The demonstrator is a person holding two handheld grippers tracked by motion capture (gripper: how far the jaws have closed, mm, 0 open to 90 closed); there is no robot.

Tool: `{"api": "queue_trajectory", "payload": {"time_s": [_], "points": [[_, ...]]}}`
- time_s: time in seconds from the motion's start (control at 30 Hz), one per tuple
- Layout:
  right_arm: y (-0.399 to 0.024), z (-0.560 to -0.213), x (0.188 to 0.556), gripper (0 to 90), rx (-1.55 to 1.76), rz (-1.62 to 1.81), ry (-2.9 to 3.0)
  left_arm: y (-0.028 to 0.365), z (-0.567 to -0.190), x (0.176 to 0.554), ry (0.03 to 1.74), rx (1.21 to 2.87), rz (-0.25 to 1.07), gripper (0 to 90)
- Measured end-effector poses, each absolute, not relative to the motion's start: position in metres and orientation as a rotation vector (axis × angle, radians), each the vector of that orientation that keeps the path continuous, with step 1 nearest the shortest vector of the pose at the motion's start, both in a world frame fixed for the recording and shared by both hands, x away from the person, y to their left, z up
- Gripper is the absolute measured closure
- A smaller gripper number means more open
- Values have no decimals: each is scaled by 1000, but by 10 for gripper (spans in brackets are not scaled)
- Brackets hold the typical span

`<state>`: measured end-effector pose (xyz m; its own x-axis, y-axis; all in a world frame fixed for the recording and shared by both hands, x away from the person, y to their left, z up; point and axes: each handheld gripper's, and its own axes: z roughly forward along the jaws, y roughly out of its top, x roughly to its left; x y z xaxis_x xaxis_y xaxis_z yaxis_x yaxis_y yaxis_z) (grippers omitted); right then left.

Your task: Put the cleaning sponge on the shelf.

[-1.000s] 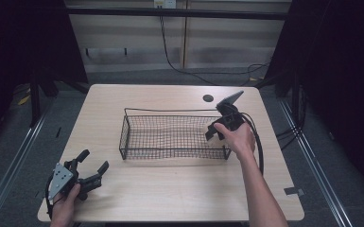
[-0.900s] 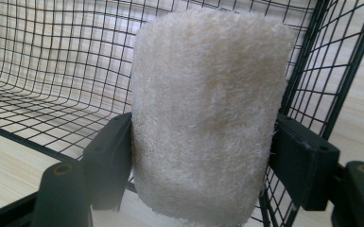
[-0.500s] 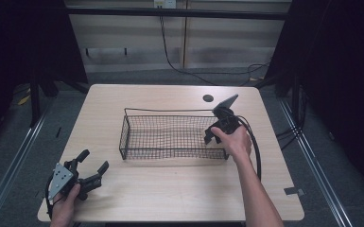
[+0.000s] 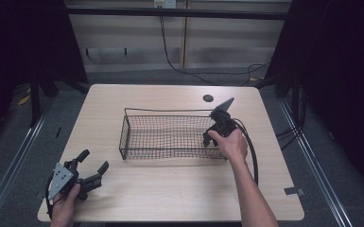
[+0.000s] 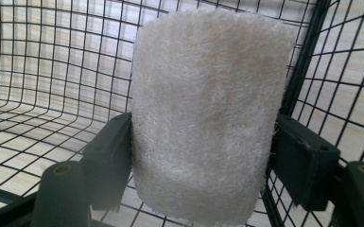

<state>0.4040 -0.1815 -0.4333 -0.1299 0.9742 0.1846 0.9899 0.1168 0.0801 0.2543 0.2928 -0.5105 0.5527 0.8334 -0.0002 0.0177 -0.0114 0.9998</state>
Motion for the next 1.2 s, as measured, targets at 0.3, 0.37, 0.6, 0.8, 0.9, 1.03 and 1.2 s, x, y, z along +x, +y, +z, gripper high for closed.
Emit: {"api": "queue_trajectory", "payload": {"time_s": [0.3, 0.37, 0.6, 0.8, 0.9, 1.03, 1.2], "points": [[-177, -436, 404, 269, -2001, -260, -2300, 293, -510, 255, 775, 1450, 762, 157], [-177, -436, 404, 269, -1988, -245, -2315, 293, -510, 254, 775, 1452, 762, 157], [-176, -436, 405, 251, -1988, -245, -2321, 293, -510, 255, 774, 1452, 763, 157], [-179, -434, 403, 260, -1979, -251, -2326, 293, -510, 255, 775, 1452, 763, 157], [-180, -432, 403, 253, -1984, -269, -2314, 293, -510, 255, 775, 1452, 762, 157], [-180, -430, 403, 233, -1984, -280, -2317, 293, -510, 255, 774, 1453, 763, 157], [-181, -427, 402, 198, -1963, -310, -2326, 293, -510, 255, 775, 1450, 762, 157]]}}
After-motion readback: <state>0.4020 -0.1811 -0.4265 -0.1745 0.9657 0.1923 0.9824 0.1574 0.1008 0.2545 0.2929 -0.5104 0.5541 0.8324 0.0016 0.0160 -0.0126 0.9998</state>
